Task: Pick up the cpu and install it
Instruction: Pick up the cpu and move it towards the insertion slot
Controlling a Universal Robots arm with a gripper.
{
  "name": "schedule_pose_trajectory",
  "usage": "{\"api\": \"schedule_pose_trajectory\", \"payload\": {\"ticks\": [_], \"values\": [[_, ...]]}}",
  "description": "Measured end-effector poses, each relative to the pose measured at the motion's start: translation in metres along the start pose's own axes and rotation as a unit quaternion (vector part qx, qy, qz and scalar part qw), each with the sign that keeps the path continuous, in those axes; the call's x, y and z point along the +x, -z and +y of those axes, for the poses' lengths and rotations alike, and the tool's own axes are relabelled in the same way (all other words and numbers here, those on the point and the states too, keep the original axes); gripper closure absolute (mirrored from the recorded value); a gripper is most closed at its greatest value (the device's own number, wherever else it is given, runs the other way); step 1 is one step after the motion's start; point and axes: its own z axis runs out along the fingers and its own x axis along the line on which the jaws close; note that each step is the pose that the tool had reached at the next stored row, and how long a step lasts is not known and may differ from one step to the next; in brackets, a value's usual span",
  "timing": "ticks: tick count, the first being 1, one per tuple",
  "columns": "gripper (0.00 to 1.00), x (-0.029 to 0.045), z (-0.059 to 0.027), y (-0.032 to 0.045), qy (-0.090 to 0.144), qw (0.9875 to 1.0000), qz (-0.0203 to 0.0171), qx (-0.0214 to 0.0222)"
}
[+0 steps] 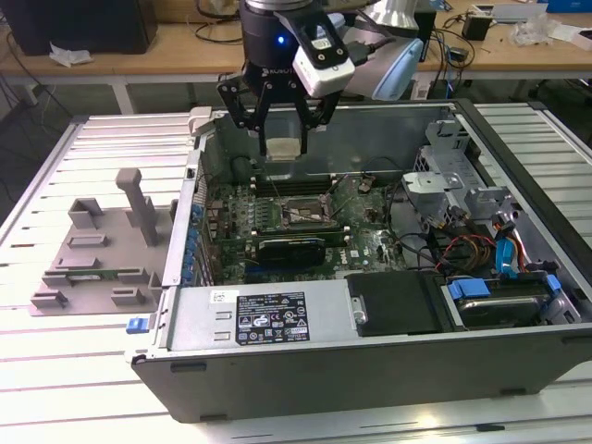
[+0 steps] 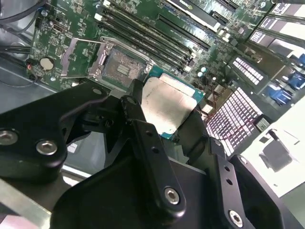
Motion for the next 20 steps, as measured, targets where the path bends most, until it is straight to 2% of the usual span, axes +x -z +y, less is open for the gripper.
{"api": "schedule_pose_trajectory", "payload": {"ticks": [7, 11, 14, 20], "values": [[0.45, -0.0071, 0.0047, -0.0102, 0.000, 1.0000, 0.0032, 0.0018], [0.45, -0.0076, 0.0094, -0.0175, 0.000, 1.0000, 0.0040, 0.0019], [0.45, -0.0075, 0.0154, -0.0267, 0.000, 1.0000, 0.0044, 0.0021], [0.45, -0.0084, 0.0199, -0.0387, 0.000, 1.0000, 0.0052, 0.0022]]}}
